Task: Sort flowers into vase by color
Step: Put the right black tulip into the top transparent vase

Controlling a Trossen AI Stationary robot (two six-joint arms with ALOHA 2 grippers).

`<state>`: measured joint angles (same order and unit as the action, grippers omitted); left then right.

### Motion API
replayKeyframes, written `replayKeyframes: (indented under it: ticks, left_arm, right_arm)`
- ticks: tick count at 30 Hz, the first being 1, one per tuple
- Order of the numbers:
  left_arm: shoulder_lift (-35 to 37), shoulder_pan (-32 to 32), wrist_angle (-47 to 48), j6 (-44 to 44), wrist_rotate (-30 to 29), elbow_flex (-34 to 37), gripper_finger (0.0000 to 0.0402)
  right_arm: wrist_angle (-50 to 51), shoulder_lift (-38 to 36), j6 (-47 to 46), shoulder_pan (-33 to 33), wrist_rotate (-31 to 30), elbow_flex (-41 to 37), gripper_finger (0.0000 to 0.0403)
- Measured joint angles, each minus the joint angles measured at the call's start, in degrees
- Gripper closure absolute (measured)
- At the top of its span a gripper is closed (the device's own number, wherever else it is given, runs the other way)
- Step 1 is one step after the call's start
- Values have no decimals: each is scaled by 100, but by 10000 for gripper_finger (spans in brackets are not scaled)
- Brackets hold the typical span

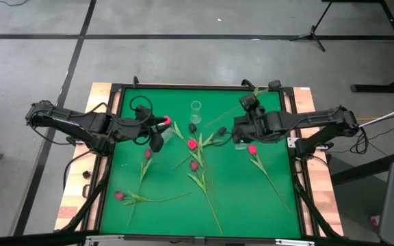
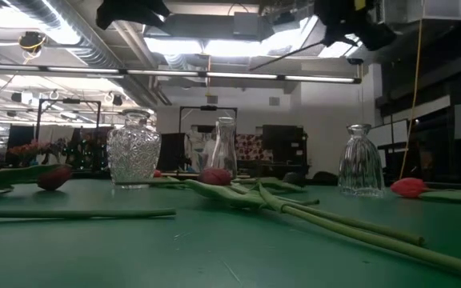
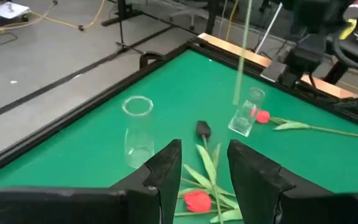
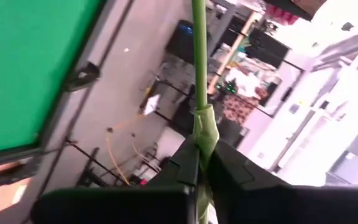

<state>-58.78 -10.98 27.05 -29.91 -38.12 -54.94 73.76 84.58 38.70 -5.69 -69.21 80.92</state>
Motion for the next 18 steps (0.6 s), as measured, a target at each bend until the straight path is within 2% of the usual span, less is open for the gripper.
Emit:
replayKeyframes:
  ticks: [10, 13, 16, 18]
  left_arm:
    - [-2, -2, -102, -50, -281, 0, 273]
    - [0, 0, -102, -223, -335, 0, 273]
    - [0, 15, -95, -250, -304, 0, 273]
    - [-2, 78, -96, -244, -31, 0, 273]
  right_arm:
    - [-2192, 0, 2114, 1113, -670, -2, 378]
    - [-2855, 0, 2683, 1341, -552, -2, 378]
    - [-3319, 0, 3164, 1477, -184, -2, 378]
    - [-3535, 0, 3507, 1531, -2, -2, 378]
